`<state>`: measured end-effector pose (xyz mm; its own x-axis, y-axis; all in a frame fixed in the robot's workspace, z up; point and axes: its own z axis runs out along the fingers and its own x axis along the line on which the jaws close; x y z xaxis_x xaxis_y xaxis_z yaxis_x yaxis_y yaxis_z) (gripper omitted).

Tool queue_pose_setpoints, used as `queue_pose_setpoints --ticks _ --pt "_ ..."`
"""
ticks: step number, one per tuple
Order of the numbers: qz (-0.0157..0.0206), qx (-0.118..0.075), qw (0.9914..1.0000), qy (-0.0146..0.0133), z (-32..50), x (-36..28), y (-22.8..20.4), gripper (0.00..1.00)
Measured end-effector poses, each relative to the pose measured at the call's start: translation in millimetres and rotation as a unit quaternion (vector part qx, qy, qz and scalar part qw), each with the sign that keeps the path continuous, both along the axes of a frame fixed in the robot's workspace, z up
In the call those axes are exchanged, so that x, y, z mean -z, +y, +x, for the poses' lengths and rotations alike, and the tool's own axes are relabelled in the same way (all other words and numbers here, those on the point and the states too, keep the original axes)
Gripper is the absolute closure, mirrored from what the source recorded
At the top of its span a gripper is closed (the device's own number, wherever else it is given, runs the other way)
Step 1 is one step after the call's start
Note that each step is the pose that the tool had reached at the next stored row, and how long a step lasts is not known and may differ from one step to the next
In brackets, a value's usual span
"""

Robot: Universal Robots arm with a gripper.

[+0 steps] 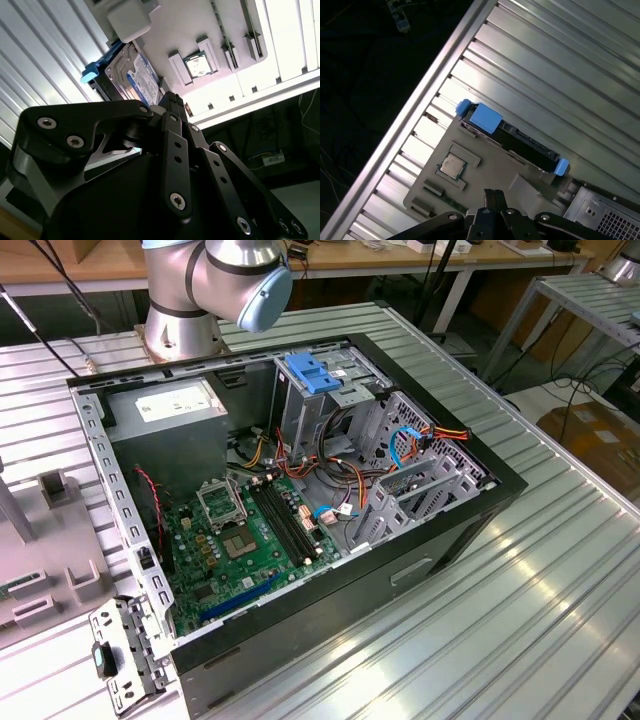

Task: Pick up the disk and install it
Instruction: 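Pick up the disk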

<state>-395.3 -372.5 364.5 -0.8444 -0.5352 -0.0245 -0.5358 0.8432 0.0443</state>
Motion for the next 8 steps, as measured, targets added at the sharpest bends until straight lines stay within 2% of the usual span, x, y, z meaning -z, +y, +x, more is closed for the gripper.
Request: queue_pose_setpoints --ticks 8 --pt "0.0 -0.031 0.99951 0.0 0.0 0.0 0.0 0.89"
